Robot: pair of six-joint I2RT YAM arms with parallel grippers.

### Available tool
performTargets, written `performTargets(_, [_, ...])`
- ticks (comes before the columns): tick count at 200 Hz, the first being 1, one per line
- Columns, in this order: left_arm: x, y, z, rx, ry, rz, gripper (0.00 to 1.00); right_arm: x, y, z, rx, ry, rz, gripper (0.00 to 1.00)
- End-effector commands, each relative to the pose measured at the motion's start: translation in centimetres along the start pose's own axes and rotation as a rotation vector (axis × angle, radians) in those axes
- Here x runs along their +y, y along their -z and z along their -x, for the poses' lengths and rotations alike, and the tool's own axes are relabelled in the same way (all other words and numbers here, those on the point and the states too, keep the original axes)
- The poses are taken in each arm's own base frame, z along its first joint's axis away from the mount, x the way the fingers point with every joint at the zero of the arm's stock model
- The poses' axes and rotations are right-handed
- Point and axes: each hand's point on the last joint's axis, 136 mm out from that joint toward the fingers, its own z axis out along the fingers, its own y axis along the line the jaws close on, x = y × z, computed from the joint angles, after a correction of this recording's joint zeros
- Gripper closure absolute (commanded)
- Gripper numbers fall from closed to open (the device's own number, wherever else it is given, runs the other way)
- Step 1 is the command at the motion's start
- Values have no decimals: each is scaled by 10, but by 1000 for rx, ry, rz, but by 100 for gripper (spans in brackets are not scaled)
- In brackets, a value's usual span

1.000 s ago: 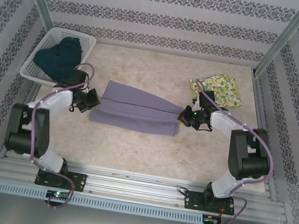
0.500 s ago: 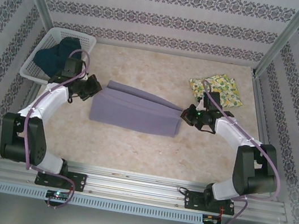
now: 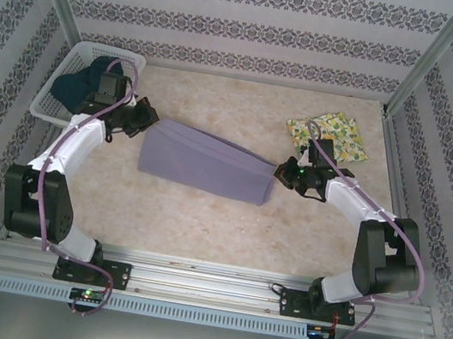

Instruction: Fold and stack the skirts

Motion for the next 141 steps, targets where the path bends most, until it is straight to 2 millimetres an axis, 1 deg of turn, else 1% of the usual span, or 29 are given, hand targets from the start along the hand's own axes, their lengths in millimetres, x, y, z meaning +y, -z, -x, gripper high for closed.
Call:
performTargets(1, [-1,1,16,-42,-42,26,100,-20,3,7,-43,-30,-75,100])
performTargets(21, [3,-8,16,-21,-47,39,100,-21,4,9,-49,-33,-79,100])
performTargets(43, [2,-17,20,-2,-60,39,100,-23,3,14,-58,-41,-82,100])
performTargets(68, [4,-23,26,-3,-68,61,100,-17,3,19,-63,-37,-61,100])
performTargets(84, [13,-25,26,-8,-64,97,100,-14,1,21,-60,-35,-47,100])
performTargets(105, [28,-31,22,1,-59,145,99,-14,-6,21,-38,-38,-45,100])
performTargets(123, [38,-44,21,20,-48,162,93,-15,-14,23,-25,-44,-39,100])
performTargets(131, [41,-53,22,25,-42,166,92,-15,-18,26,-28,-49,-37,97])
performTargets(141, [47,-65,24,38,-33,174,88,-14,-25,32,-37,-59,-27,92])
